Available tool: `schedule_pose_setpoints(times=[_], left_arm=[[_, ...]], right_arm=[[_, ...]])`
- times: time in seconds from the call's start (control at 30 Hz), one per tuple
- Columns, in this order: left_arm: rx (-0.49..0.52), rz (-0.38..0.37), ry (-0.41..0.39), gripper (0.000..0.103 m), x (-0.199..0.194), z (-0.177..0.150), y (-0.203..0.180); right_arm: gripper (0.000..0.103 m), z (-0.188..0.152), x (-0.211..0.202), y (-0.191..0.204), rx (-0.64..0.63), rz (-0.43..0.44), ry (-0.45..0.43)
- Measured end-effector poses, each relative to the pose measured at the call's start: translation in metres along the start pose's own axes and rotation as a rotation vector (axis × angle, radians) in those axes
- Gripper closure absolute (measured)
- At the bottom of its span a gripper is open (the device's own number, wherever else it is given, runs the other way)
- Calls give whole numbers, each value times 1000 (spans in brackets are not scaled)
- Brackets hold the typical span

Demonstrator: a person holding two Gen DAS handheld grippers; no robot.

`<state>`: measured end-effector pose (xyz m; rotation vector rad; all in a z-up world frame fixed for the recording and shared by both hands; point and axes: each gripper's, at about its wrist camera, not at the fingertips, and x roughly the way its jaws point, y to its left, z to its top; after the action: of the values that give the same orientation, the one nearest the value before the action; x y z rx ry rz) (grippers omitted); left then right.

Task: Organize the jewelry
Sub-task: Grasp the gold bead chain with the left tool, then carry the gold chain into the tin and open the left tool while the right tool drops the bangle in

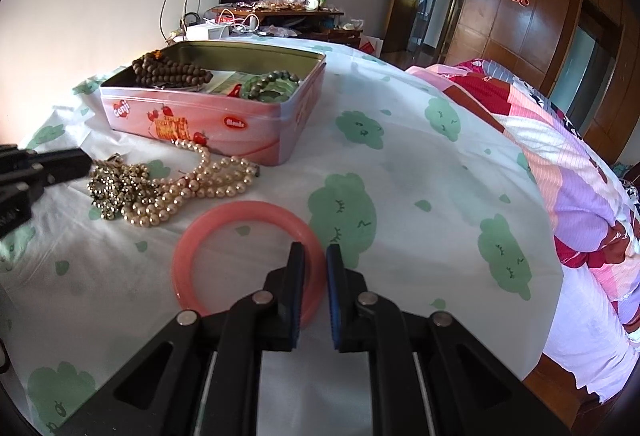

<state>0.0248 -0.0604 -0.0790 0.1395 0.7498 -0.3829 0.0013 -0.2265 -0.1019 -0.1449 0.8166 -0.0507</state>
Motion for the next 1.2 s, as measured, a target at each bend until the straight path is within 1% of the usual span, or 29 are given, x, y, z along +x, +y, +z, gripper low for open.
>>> schedule_pose_setpoints(times=[0.27, 0.5, 0.57, 0.77, 0.97, 1.2], left_arm=[[-34, -17, -76, 99, -33, 17, 13], [-55, 2, -112, 99, -51, 25, 26], [-54, 21, -116, 99, -53, 26, 28], [-71, 44, -112, 99, -53, 26, 41], [-73, 48, -119, 99, -55, 29, 46], [-58, 41, -126, 99, -55, 41, 47]], right_arm=[[91, 1, -1, -2, 12, 14, -6], [91, 2, -5, 0, 10, 31, -21], [91, 3, -8, 1, 8, 33, -32], [91, 8, -16, 1, 8, 35, -61], [91, 14, -23, -2, 11, 35, -89], [91, 26, -27, -4, 8, 36, -111]])
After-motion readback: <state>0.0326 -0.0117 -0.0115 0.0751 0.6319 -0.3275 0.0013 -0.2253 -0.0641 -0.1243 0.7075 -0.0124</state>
